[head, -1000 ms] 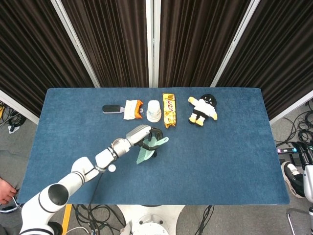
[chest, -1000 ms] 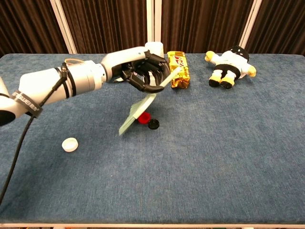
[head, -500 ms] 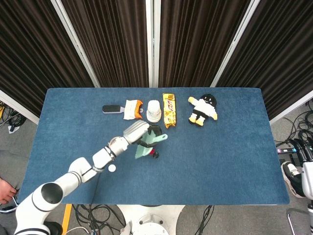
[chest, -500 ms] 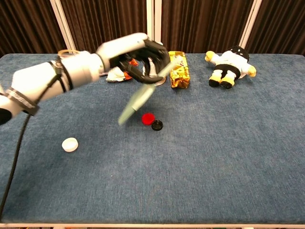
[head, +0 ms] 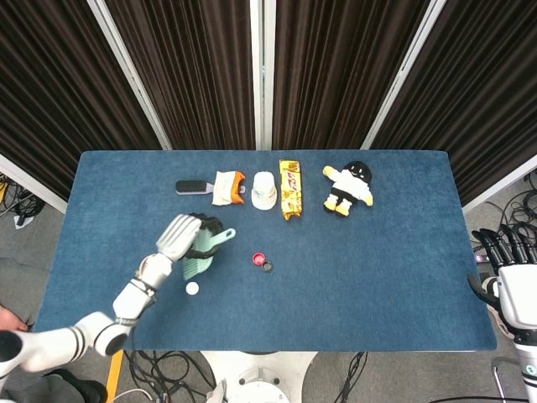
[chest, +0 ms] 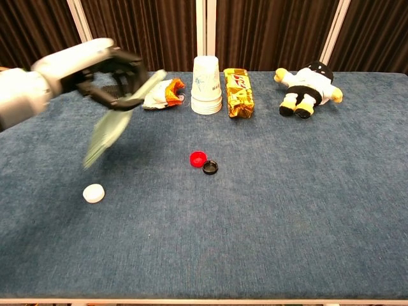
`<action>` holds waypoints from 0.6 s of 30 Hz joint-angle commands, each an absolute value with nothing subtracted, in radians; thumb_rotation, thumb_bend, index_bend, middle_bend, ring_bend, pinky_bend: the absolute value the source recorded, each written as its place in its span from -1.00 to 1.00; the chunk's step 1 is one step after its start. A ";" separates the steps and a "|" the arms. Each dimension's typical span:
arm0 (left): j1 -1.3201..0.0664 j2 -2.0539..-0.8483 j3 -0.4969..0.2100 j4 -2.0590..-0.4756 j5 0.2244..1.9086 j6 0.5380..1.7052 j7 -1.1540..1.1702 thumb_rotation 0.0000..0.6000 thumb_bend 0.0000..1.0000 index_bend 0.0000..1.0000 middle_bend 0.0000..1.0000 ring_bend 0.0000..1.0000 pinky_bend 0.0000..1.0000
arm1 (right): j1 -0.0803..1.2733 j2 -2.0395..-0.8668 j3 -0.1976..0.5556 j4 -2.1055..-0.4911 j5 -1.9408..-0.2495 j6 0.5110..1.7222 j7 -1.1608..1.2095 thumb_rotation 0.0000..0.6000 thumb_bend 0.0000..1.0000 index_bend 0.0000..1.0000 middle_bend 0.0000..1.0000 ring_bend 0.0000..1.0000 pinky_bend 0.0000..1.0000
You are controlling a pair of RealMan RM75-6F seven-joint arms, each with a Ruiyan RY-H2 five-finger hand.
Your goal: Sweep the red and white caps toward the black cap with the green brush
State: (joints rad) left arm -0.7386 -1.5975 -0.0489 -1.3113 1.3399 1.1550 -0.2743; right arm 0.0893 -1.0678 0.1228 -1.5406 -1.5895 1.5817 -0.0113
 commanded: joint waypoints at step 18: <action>-0.498 -1.745 -0.052 -1.437 1.236 1.298 0.041 1.00 -0.18 -0.02 0.13 -0.06 -0.36 | 0.078 -1.064 0.111 -1.550 -1.572 1.590 -0.014 1.00 -0.70 -0.63 -0.62 -0.84 -0.71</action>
